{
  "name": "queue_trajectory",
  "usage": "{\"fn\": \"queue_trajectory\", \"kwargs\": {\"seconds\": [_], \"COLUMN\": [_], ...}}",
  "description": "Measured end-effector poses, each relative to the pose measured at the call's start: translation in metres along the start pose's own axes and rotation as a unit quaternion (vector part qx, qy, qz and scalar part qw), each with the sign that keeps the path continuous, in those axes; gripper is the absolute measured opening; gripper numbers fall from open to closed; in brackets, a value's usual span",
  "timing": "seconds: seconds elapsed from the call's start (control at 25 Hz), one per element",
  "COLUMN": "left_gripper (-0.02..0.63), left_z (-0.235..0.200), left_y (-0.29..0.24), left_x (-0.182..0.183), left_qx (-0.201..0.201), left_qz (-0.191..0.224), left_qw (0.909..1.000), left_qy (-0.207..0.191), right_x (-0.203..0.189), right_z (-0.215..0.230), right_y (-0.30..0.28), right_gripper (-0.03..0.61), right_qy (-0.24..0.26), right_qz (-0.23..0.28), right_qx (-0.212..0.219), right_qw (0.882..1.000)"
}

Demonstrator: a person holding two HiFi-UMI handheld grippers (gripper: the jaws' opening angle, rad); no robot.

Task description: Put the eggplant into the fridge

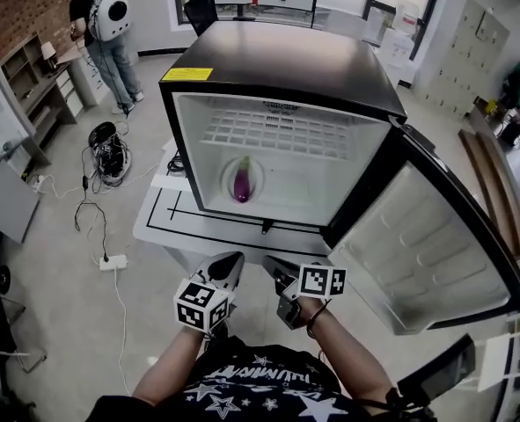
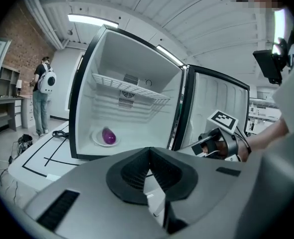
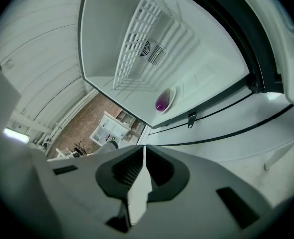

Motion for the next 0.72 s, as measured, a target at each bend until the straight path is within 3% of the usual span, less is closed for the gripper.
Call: {"fn": "queue_trajectory", "kwargs": {"seconds": [0.4, 0.72], "left_gripper": [0.009, 0.009], "left_z": [0.076, 0.146], "left_y": [0.0, 0.011], "left_x": [-0.003, -0.035], "left_qx": [0.041, 0.091], "left_qz": [0.009, 0.013], "left_qw": [0.9991, 0.9954], "left_qy": [-0.007, 0.027], "right_x": [-0.04, -0.097], "right_z": [0.001, 0.011], "right_y": [0.064, 0.116], "right_gripper": [0.006, 0.006], "right_qy": [0.044, 0.061], "right_qz": [-0.04, -0.101], "right_qx": [0.018, 0.047], "right_qw": [0.998, 0.992]}}
Point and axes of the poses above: the fingertips, and each gripper's own axes: y backward along the fingers, z to its right, x out of its top, the point moved 3 cm from there along y, backward along the fingers, and after that the axes turned 14 degrees about -z, right-handed, at the moved point
